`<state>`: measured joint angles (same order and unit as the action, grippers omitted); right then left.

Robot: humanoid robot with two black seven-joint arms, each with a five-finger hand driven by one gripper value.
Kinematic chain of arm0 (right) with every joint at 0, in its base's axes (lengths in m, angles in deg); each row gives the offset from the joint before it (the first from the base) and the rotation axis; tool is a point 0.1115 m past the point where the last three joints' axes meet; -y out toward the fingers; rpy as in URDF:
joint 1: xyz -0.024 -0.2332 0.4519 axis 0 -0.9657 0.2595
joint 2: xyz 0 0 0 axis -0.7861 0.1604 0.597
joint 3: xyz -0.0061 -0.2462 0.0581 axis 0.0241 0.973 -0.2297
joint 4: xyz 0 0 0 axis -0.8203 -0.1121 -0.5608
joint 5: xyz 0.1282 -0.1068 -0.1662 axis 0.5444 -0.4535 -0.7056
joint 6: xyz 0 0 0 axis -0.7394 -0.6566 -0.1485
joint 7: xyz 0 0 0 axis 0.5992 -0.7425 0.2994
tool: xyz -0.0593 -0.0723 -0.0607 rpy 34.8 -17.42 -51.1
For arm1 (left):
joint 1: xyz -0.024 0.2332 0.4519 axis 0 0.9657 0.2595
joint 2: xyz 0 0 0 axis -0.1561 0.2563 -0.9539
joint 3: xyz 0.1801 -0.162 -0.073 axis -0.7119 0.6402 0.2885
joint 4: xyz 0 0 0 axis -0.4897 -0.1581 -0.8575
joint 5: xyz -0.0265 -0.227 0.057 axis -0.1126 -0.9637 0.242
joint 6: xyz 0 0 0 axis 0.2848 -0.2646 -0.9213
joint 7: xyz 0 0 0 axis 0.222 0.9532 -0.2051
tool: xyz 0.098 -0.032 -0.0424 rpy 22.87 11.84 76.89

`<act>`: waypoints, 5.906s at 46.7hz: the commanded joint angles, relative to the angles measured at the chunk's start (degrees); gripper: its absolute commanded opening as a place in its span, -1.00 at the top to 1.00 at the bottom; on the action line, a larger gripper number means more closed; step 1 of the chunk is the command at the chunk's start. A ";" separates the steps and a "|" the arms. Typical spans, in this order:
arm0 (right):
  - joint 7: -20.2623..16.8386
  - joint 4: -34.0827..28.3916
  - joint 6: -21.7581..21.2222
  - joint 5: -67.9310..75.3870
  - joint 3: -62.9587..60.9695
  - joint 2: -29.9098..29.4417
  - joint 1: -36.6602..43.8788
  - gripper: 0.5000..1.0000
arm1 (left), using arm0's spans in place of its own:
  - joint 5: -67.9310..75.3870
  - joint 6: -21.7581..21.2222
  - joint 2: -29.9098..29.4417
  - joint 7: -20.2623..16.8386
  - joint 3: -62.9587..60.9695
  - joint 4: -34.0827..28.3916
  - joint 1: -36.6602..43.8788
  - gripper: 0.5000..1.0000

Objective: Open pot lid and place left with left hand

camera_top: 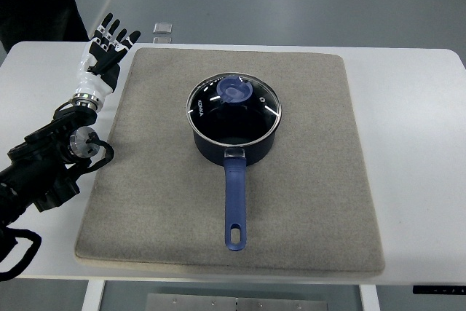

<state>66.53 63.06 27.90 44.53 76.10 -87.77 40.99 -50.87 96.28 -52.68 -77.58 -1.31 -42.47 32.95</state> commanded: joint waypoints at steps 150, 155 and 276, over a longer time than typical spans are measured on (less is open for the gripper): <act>0.00 0.00 0.00 0.01 0.00 0.00 0.09 -0.66 | 98.11 14.32 -12.03 0.00 -32.96 32.25 -44.92 -0.95; 0.00 0.00 0.00 0.01 0.00 0.00 0.00 -0.66 | 101.28 12.39 -11.95 0.00 -32.96 32.25 -44.84 -0.95; 0.00 0.00 0.00 0.01 0.00 0.00 0.00 -0.66 | 101.11 15.46 -7.38 0.00 -32.96 28.91 -42.29 -0.95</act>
<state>66.53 63.06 27.90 44.48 76.10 -87.77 41.00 50.35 112.54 -60.40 -77.58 -34.27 -13.13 -9.42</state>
